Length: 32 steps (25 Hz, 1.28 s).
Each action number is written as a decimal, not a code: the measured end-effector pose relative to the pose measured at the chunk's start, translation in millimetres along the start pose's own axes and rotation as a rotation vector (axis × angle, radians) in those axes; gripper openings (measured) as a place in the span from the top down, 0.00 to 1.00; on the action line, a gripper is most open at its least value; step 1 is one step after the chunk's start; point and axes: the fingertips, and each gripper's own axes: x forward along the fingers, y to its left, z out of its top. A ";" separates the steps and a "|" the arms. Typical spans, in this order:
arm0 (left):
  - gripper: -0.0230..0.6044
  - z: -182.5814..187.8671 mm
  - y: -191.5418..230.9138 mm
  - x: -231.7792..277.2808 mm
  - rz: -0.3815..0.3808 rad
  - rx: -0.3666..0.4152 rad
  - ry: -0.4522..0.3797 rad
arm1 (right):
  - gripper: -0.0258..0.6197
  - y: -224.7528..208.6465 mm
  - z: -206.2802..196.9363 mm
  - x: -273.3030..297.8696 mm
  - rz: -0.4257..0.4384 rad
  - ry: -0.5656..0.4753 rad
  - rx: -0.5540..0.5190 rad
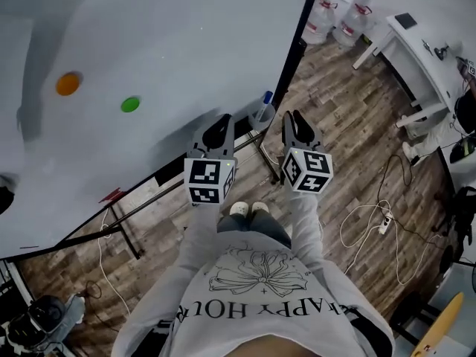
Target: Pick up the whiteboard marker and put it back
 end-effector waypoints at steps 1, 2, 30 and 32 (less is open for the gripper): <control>0.95 -1.0 2.5 0.8 0.012 -0.003 0.002 | 0.85 1.7 -0.3 6.4 0.018 0.008 0.000; 0.95 -1.9 5.0 1.6 0.022 -0.007 0.004 | 0.84 3.6 -0.8 13.1 0.038 0.015 0.002; 0.95 -49.3 32.5 -16.0 0.229 -0.083 0.111 | 0.77 11.5 -57.6 110.7 0.304 0.218 0.005; 0.95 -49.4 35.6 -19.5 0.238 -0.089 0.102 | 0.78 12.5 -61.0 112.4 0.315 0.227 0.008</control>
